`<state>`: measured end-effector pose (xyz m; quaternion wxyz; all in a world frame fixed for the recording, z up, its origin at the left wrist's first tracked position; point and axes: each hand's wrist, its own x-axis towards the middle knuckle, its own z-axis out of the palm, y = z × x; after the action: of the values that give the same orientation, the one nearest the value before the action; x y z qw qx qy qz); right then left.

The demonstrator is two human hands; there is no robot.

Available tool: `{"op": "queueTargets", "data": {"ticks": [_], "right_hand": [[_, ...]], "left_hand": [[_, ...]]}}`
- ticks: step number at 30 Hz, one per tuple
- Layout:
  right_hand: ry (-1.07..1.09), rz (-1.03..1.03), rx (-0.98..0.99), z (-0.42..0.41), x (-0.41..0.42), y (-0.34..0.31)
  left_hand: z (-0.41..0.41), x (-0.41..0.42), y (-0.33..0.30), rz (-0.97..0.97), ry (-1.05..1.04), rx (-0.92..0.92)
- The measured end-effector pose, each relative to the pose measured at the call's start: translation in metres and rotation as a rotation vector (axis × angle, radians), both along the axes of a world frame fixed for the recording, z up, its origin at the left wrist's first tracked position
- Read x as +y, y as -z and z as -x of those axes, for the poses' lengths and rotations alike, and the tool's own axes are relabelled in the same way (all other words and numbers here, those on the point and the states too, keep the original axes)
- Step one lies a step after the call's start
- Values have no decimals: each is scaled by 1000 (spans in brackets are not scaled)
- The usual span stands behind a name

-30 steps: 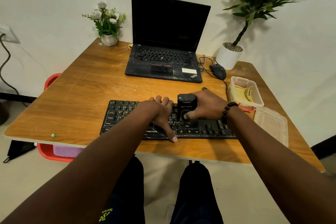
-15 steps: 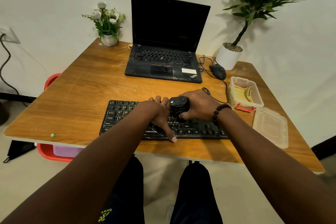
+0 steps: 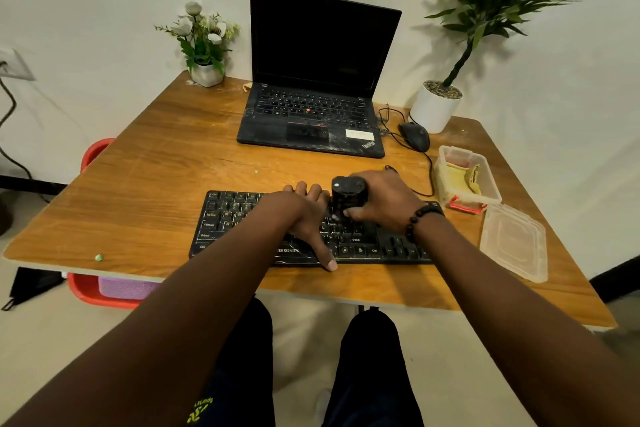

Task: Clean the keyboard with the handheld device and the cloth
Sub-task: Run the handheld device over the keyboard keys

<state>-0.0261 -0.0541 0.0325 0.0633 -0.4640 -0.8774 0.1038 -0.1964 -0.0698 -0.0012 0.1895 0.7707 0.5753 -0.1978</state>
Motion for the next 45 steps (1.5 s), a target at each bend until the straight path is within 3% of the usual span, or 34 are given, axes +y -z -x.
{"op": "queueTargets", "data": {"ticks": [2, 6, 9, 13, 17, 22, 26, 30, 34, 39, 45], "right_hand": [[55, -100, 30, 3, 3, 1], [73, 51, 130, -1, 2, 1], [92, -27, 90, -4, 6, 3], [158, 127, 257, -10, 3, -3], [99, 278, 195, -13, -1, 1], [36, 8, 52, 2, 9, -6], [-11, 148, 82, 4, 5, -10], [-13, -7, -38, 11, 11, -11], [-52, 172, -35, 13, 9, -18], [-71, -10, -94, 20, 10, -16], [-110, 134, -144, 11, 14, -22]], "left_hand": [[1, 0, 2, -11, -7, -10], [2, -1, 3, -10, -16, -15], [1, -1, 1, -5, -10, -16], [2, -2, -2, -8, 9, -13], [10, -4, -2, 2, 31, 21], [15, -9, -3, -31, 2, 28], [21, -8, -10, -16, 5, 24], [22, -10, -11, -12, -1, 41], [20, -10, -11, -18, -1, 47], [19, -9, -11, -10, -4, 68], [20, -7, -9, -19, 2, 71]]}}
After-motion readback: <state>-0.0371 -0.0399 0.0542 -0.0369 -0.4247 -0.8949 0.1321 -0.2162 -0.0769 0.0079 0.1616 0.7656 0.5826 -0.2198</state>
